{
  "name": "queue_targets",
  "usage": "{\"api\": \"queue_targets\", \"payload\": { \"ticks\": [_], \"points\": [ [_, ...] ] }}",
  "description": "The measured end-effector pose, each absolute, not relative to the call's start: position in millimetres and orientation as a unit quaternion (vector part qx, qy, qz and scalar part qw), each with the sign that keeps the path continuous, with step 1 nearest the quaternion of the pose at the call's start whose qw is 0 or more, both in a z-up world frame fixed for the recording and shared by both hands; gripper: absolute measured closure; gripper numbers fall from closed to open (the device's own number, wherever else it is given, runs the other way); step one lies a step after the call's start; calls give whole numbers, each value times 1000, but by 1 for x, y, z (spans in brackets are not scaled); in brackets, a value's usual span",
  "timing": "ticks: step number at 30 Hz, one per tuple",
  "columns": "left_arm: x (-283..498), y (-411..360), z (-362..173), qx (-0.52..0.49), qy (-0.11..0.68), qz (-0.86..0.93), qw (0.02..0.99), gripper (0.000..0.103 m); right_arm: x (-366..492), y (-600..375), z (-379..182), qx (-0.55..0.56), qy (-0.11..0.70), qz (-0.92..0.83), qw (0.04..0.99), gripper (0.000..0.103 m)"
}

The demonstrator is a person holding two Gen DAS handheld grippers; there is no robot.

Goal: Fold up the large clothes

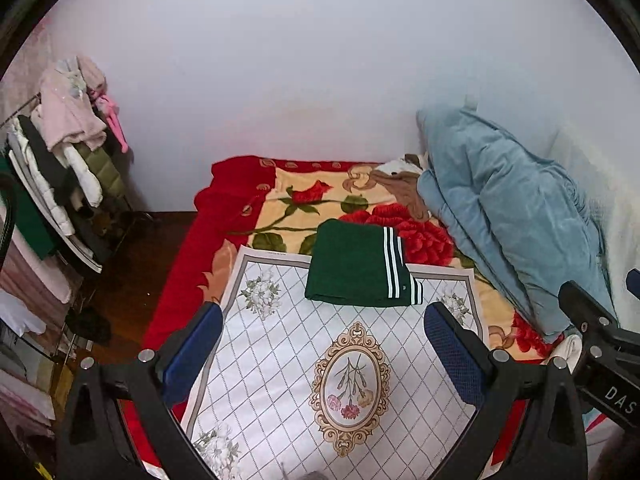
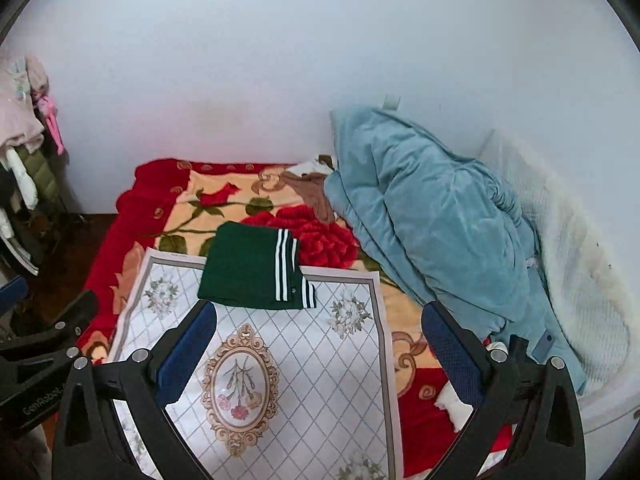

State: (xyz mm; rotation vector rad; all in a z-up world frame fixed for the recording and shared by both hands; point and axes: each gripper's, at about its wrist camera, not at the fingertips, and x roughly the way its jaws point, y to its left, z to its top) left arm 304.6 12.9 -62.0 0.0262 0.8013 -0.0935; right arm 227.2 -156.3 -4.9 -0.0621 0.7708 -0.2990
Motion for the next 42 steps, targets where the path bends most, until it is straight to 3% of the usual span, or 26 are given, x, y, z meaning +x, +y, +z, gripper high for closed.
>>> {"api": "queue_targets", "payload": {
  "ticks": [7, 20, 42],
  "points": [
    [269, 10, -37, 12, 369, -41, 929, 0, 177, -156, 31, -21, 351, -135, 926, 0],
    [235, 4, -24, 8, 350, -30, 936, 0, 134, -164, 46, -15, 339, -137, 931, 0],
    [218, 10, -16, 4, 344, -25, 939, 0, 136, -176, 46, -19, 342, -111, 933, 0]
  ]
}}
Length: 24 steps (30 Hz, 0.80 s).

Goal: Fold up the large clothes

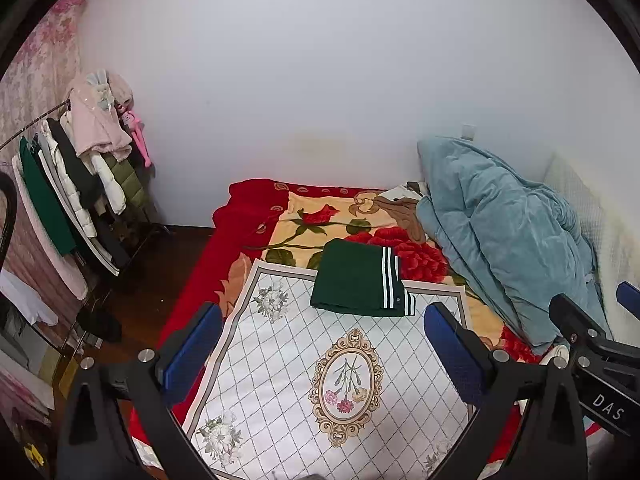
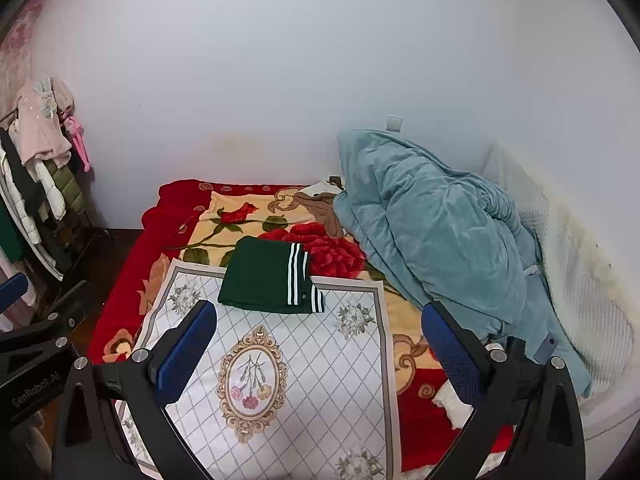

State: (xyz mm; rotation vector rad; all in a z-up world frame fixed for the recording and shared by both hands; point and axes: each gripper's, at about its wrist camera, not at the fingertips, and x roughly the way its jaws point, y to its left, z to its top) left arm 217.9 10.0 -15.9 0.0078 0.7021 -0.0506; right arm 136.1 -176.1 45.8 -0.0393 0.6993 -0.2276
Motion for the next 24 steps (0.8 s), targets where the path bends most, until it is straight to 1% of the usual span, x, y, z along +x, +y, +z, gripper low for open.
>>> {"api": "queue_targets", "payload": {
  "ticks": [24],
  "points": [
    [216, 14, -9, 10, 340, -26, 940, 0, 149, -173, 47, -23, 341, -102, 934, 0]
  ]
}}
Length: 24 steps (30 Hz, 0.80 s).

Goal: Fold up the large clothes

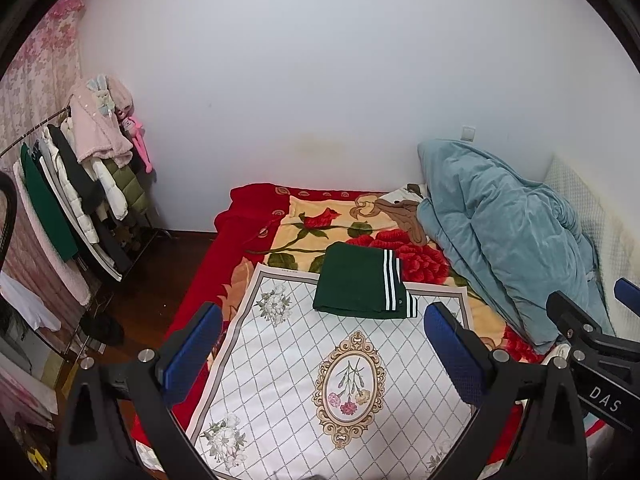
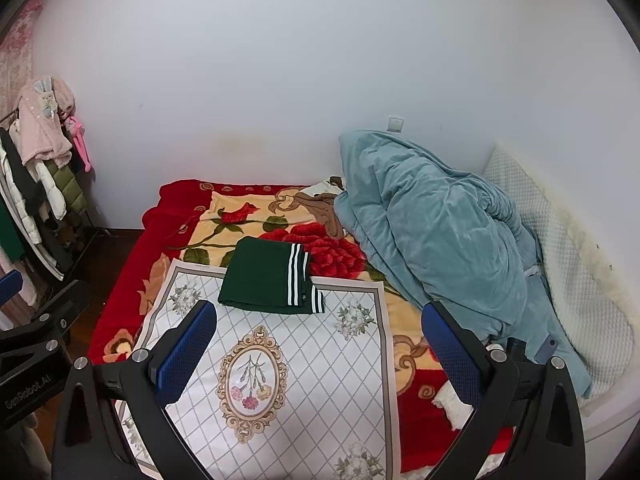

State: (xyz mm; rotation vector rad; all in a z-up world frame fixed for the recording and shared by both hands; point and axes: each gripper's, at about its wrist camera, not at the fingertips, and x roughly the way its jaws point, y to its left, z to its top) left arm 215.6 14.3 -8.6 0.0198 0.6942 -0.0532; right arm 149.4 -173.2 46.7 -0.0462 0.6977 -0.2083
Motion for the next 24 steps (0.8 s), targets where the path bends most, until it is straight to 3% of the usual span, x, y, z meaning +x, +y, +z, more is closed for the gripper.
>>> {"api": "queue_targets", "payload": {
  "ticks": [24],
  "points": [
    [217, 25, -10, 9, 342, -26, 939, 0, 156, -173, 49, -26, 341, -98, 935, 0]
  ]
}}
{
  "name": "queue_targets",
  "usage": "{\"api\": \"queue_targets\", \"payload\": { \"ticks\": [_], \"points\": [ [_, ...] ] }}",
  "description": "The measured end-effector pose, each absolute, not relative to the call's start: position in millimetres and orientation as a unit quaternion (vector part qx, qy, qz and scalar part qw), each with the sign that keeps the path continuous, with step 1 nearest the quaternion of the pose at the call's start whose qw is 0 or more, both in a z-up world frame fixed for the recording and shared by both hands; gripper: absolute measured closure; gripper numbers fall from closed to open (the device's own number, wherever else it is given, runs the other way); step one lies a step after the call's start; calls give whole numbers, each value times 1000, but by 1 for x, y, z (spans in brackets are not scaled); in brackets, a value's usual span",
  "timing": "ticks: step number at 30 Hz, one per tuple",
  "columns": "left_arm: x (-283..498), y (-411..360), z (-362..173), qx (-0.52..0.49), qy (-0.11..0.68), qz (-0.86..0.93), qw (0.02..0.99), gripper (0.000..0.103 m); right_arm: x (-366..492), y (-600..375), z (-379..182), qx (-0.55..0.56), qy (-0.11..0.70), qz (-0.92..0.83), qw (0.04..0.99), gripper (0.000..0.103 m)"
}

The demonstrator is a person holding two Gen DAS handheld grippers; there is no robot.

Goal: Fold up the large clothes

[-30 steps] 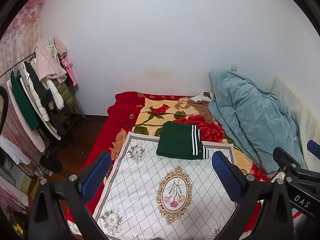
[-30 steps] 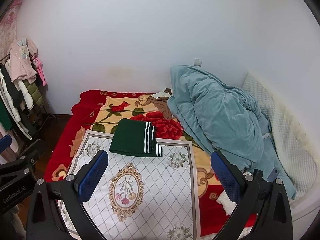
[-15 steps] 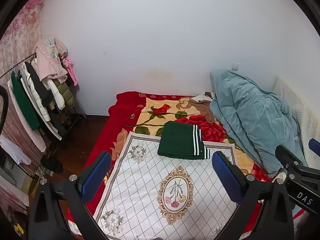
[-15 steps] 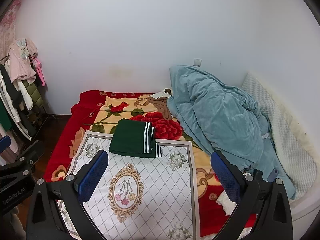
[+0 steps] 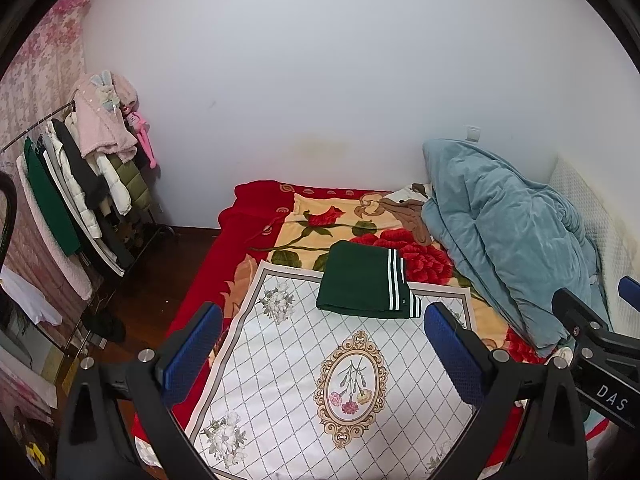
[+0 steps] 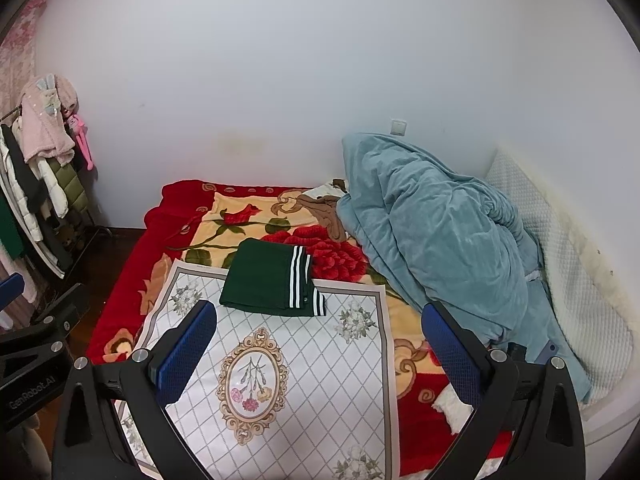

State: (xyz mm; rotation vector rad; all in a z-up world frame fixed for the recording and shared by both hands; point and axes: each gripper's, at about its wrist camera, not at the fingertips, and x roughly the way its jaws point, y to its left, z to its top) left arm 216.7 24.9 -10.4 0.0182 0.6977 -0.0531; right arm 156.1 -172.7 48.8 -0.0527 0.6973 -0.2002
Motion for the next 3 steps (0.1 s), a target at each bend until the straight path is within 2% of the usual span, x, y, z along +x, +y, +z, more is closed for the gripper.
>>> {"api": "queue_targets", "payload": {
  "ticks": [3],
  "points": [
    [217, 26, -11, 9, 341, -26, 940, 0, 155, -172, 49, -25, 341, -98, 935, 0]
  ]
}}
